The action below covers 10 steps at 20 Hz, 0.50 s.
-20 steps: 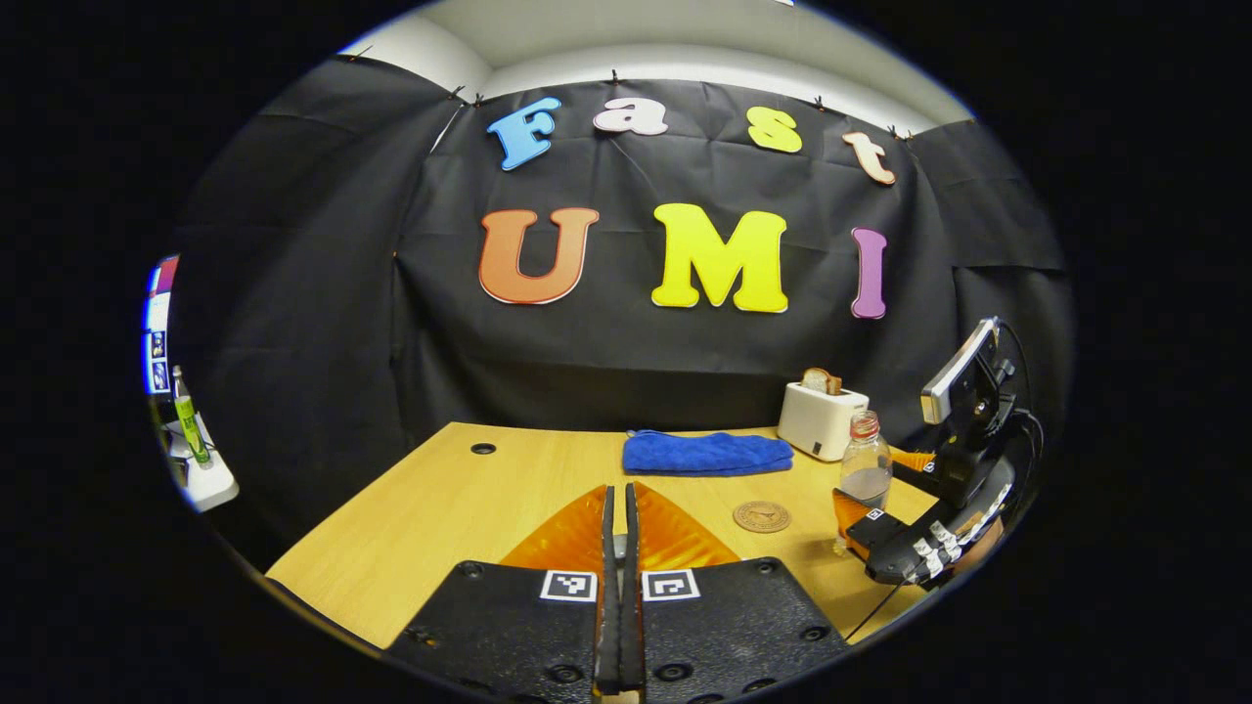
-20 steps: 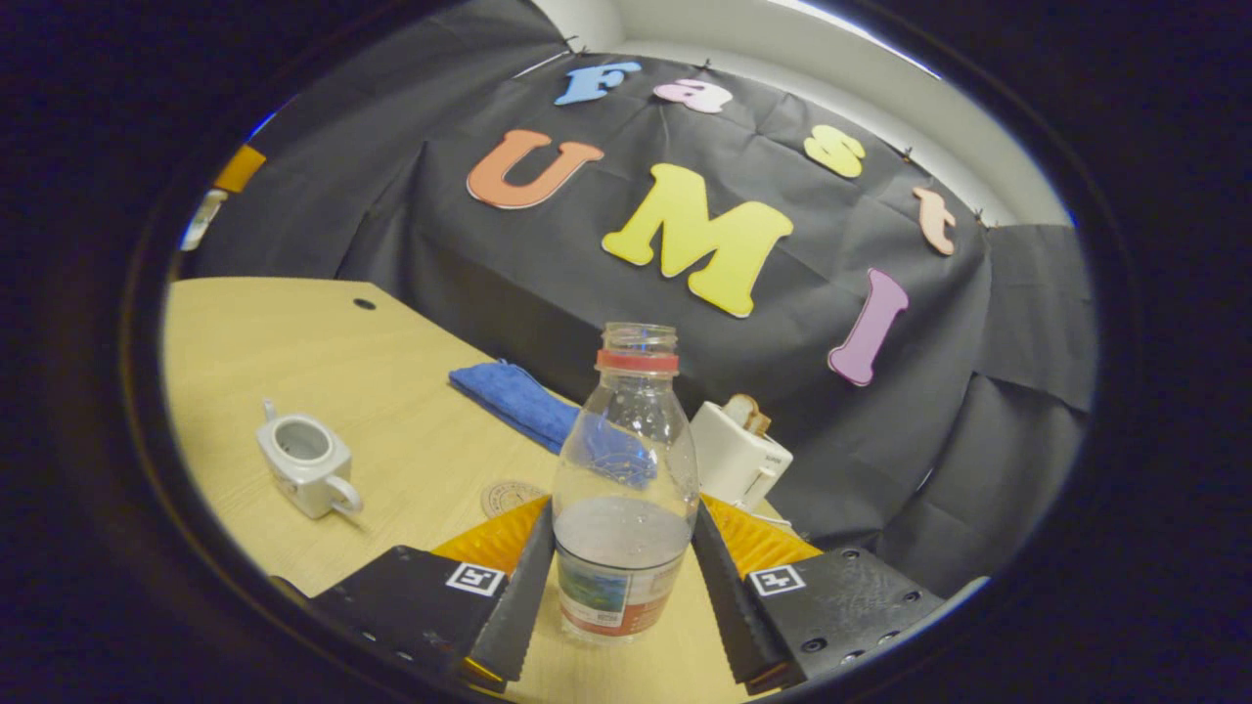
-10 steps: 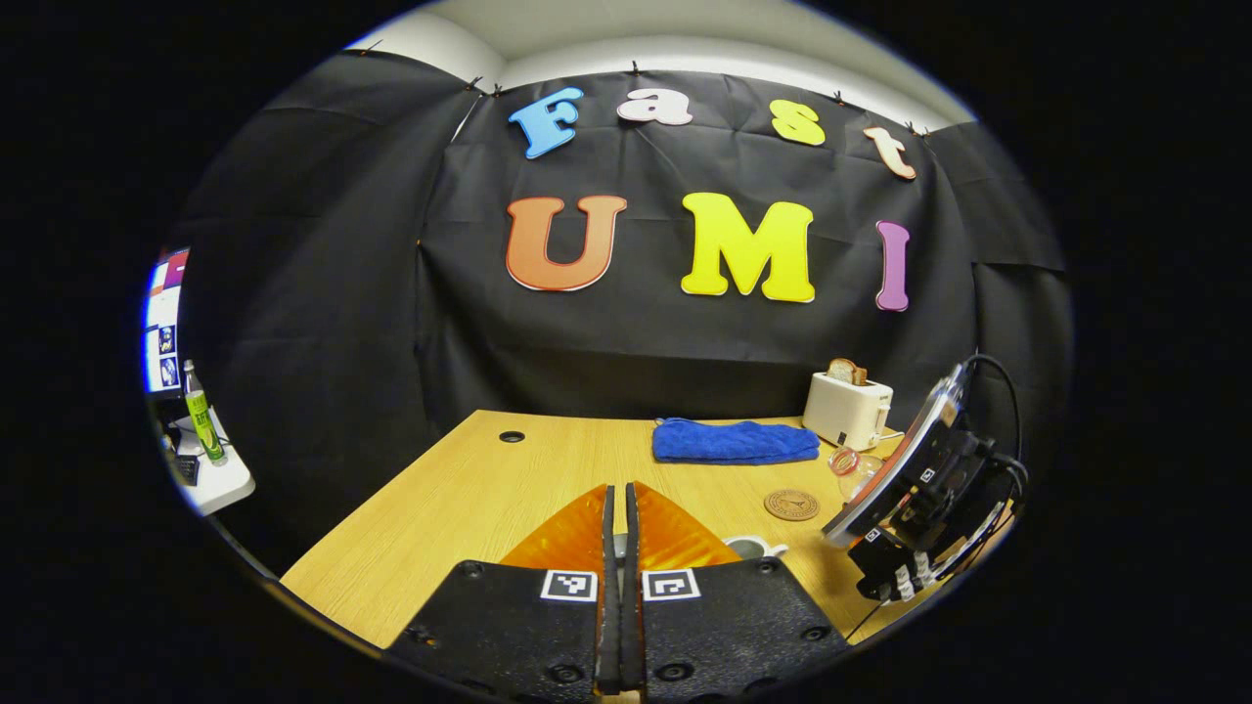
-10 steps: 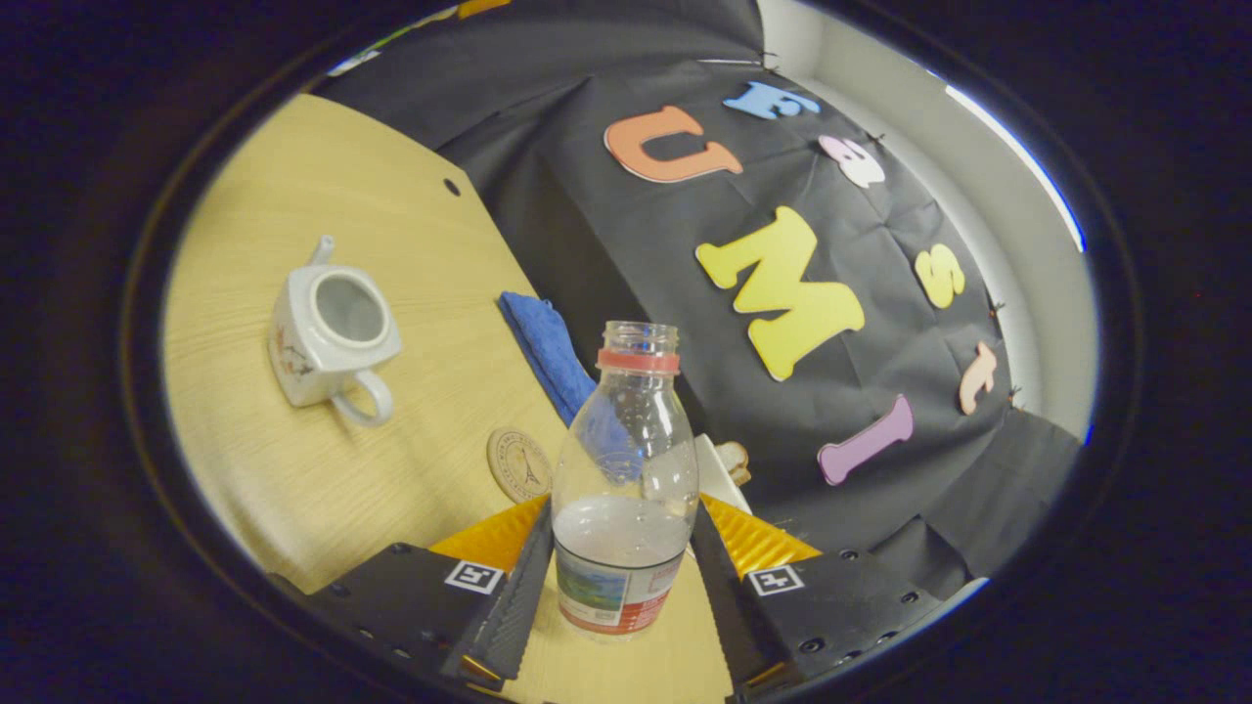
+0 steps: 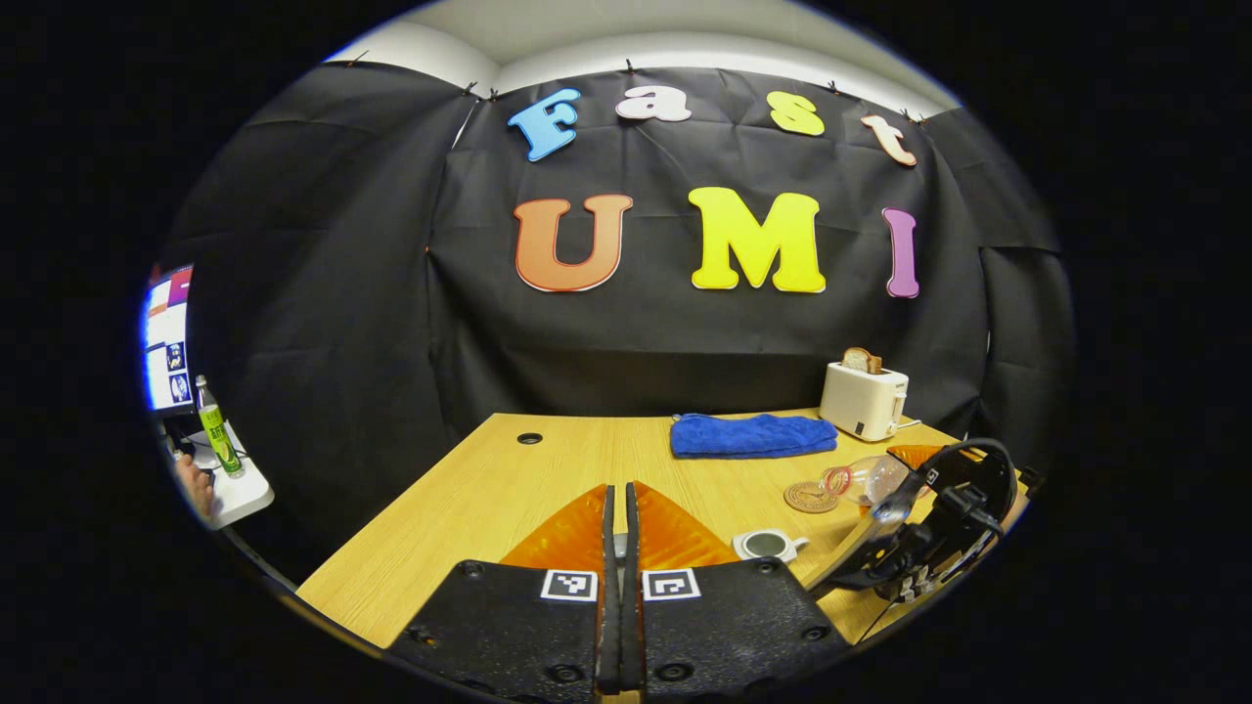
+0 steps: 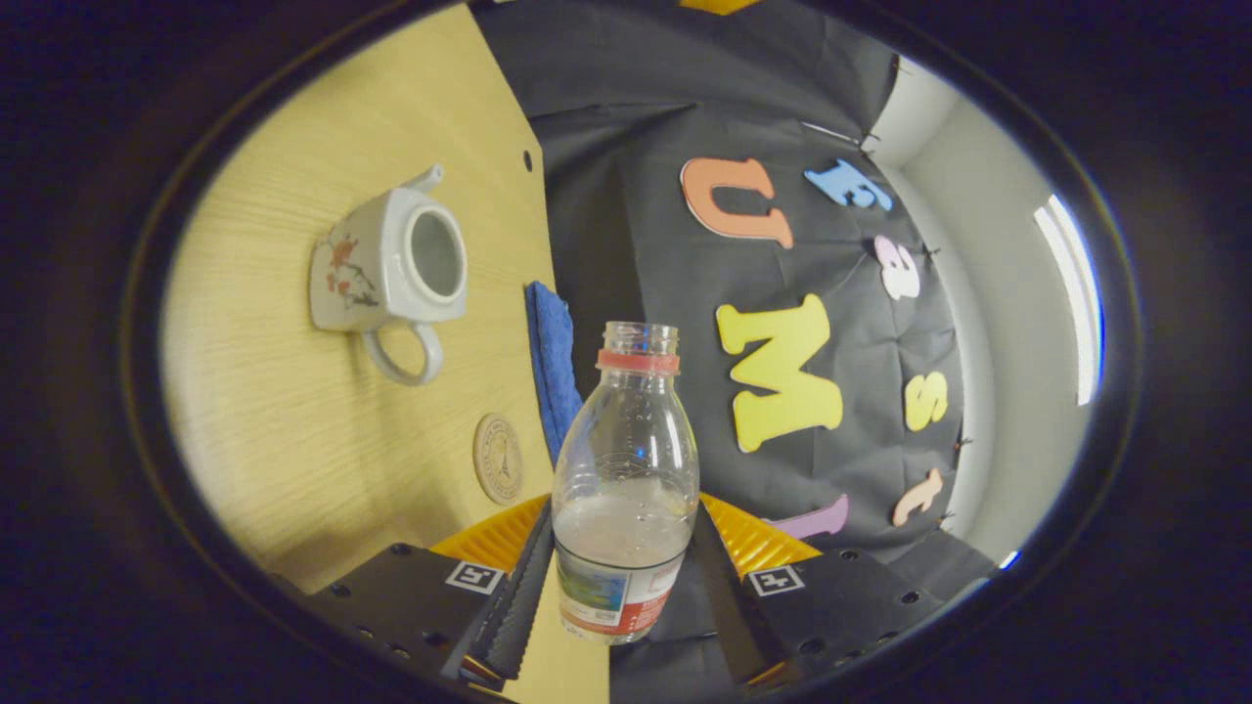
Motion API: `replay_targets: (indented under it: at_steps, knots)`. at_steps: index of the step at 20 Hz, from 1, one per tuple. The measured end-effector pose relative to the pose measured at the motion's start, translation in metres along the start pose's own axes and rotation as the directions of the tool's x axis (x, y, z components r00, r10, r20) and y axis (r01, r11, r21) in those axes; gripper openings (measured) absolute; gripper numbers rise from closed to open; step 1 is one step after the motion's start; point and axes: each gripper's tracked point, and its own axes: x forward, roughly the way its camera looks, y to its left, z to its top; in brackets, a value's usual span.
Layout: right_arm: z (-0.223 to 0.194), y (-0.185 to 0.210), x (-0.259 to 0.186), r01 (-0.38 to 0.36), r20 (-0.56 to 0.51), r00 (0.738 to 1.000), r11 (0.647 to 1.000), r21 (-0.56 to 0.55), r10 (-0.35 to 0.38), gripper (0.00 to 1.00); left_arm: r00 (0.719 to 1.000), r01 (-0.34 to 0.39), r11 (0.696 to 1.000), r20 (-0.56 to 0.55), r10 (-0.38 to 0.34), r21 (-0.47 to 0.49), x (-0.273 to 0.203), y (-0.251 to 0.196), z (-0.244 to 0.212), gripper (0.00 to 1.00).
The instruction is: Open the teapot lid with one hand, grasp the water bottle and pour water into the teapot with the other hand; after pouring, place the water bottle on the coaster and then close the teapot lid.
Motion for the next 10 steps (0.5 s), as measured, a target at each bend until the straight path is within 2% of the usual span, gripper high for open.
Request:
replay_targets:
  at_steps: [3, 6, 10]
  knots:
    - [0.002, -0.001, 0.002, 0.031, 0.029, 0.999, 0.994, -0.101, -0.028, 0.75, 1.000, 0.006, 1.000, -0.004, -0.005, 0.015, 0.001, -0.004, -0.001, 0.03]
    - [0.006, -0.001, 0.002, 0.046, 0.047, 0.998, 0.987, -0.153, -0.040, 0.75, 1.000, 0.001, 0.999, -0.021, 0.000, 0.040, 0.001, -0.003, -0.006, 0.03]
    - [0.019, -0.004, 0.000, 0.090, 0.088, 0.994, 0.964, -0.249, -0.070, 0.77, 1.000, 0.014, 0.998, -0.025, -0.013, 0.067, 0.003, -0.008, -0.007, 0.03]
